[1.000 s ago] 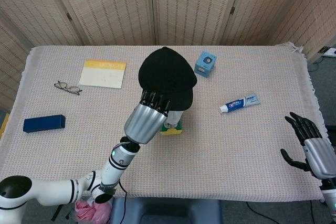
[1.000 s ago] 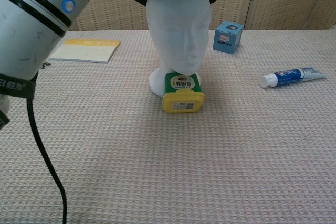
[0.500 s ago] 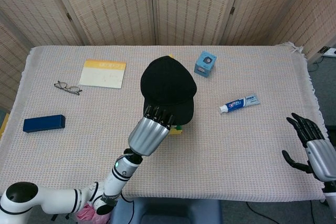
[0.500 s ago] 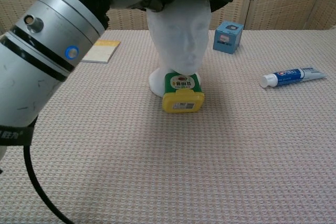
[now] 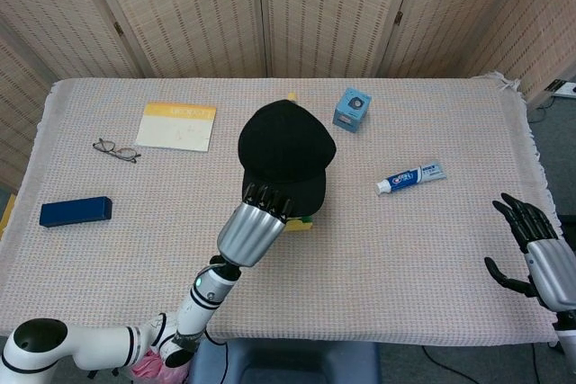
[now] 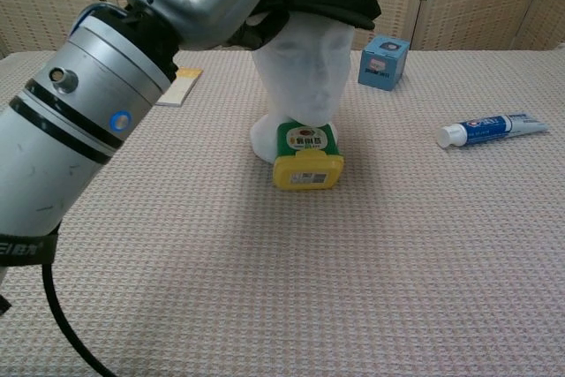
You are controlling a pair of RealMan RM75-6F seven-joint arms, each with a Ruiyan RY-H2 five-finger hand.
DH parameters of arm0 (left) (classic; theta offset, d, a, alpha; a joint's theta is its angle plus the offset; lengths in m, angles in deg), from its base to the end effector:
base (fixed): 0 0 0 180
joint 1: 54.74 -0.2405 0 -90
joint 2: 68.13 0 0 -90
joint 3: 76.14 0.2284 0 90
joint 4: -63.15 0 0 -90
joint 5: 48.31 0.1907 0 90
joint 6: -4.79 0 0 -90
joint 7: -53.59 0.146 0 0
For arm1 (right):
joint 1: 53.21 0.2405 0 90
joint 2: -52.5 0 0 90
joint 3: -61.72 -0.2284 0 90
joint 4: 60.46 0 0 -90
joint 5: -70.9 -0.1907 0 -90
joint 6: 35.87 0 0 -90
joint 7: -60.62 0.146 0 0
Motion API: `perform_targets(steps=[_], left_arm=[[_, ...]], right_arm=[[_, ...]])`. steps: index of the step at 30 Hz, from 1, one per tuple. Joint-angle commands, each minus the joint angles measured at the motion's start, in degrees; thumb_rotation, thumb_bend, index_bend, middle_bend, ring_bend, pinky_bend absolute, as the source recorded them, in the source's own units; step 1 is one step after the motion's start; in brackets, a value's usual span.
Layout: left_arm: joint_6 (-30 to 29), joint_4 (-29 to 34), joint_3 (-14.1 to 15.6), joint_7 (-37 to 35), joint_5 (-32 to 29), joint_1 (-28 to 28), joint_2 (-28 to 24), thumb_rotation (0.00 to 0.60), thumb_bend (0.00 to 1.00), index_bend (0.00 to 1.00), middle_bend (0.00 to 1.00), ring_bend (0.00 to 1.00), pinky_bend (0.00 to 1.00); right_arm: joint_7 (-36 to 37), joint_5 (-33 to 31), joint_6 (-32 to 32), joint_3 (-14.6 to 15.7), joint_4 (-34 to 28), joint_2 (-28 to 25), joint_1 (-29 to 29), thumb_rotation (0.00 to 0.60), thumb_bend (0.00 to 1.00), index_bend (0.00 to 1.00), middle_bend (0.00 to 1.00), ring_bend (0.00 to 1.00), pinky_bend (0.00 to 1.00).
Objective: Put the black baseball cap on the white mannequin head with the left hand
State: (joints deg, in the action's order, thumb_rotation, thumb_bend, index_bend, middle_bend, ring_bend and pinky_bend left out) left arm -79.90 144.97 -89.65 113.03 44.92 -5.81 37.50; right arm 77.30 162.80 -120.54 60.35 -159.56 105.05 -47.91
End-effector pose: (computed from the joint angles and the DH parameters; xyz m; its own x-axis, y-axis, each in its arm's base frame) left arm 0.0134 0.2717 0.0156 0.4528 -0.6564 0.6034 0.4835 -0.3878 -0.7847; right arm -0.2569 -0.1745 0.2001 0.2106 -0.0578 0.9759 -0.9733 -0.1058 0.2037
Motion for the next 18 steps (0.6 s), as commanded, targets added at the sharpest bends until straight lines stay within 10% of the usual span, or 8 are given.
perform_targets(steps=[1,18], left_arm=[[0.0,-1.2,-0.2,-0.6,0.2,-0.3,0.4,0.6,0.4,0.52,0.63,0.54,0.62],[1.9,6.2,0.9,7.5,-3.5,-4.5,0.7,0.6,0.26,0.27,0.43,0.33,0.56]], right_arm=[[0.0,-0.1,0.0,0.0,0.0,0.0,0.0,0.6,0.3,0.0,0.0,0.0,0.0],[-0.2,-0.1,0.3,0.0,0.1,0.1,0.2,0.6,0.3,0.0,0.0,0.0,0.0]])
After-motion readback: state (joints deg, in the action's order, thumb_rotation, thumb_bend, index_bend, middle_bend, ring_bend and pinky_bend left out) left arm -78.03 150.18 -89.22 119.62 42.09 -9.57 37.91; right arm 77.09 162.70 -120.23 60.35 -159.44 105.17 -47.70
